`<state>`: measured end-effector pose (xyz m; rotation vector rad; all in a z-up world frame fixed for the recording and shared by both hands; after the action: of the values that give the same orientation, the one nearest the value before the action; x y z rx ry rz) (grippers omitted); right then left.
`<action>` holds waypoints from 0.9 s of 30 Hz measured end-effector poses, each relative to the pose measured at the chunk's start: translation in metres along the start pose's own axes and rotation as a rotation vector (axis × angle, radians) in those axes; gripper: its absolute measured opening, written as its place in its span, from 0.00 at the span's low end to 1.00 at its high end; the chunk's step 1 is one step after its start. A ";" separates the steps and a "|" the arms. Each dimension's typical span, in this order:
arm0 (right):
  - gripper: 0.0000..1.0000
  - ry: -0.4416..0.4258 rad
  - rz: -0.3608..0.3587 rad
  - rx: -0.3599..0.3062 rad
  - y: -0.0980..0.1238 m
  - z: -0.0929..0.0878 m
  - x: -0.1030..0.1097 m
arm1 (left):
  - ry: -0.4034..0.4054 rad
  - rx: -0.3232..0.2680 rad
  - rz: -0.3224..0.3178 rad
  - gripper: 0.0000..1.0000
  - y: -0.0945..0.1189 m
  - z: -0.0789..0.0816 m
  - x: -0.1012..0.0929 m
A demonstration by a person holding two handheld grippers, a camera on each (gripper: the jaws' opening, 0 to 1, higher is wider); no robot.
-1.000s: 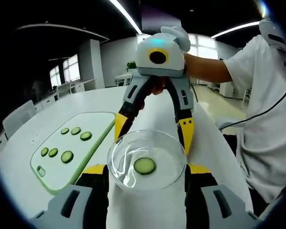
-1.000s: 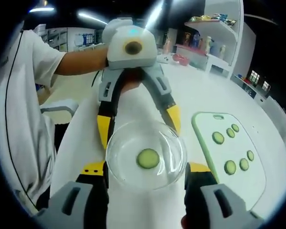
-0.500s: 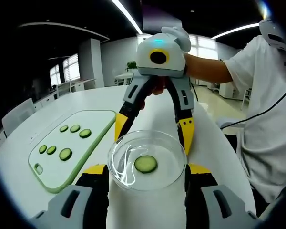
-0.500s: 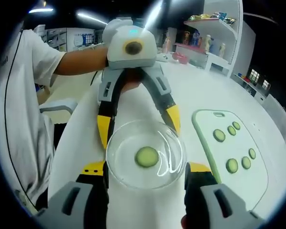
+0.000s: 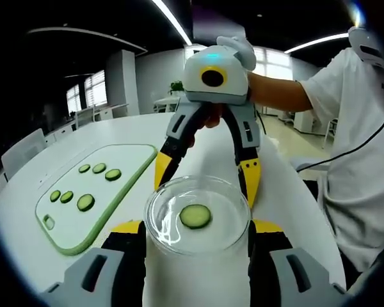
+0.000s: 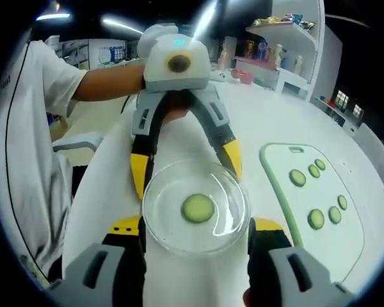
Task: Open the petri dish lid, add cucumber slices into the petri dish, and close the lid
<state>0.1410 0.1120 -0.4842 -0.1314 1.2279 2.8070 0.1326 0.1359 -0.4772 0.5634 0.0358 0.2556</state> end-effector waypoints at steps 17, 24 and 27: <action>0.63 -0.008 0.009 -0.006 -0.001 0.000 -0.001 | 0.020 -0.002 -0.008 0.64 0.000 -0.003 0.001; 0.63 -0.014 0.009 -0.018 -0.001 0.000 -0.001 | 0.010 0.005 0.003 0.64 0.000 -0.005 0.001; 0.64 -0.016 0.007 -0.017 -0.001 0.000 -0.001 | 0.011 -0.002 0.003 0.67 0.002 -0.006 -0.001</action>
<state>0.1419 0.1126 -0.4853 -0.1058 1.2033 2.8201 0.1310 0.1402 -0.4809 0.5605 0.0458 0.2614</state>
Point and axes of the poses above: the point that each gripper's makers call its tool centre point, and the gripper's own axes: y roughly backward along the fingers, x roughly to its left, z roughly out of its top, the point moved 1 cm from there along y, roughly backward along the fingers, and after that the axes turned 5 degrees about x, right-handed, at the moved point
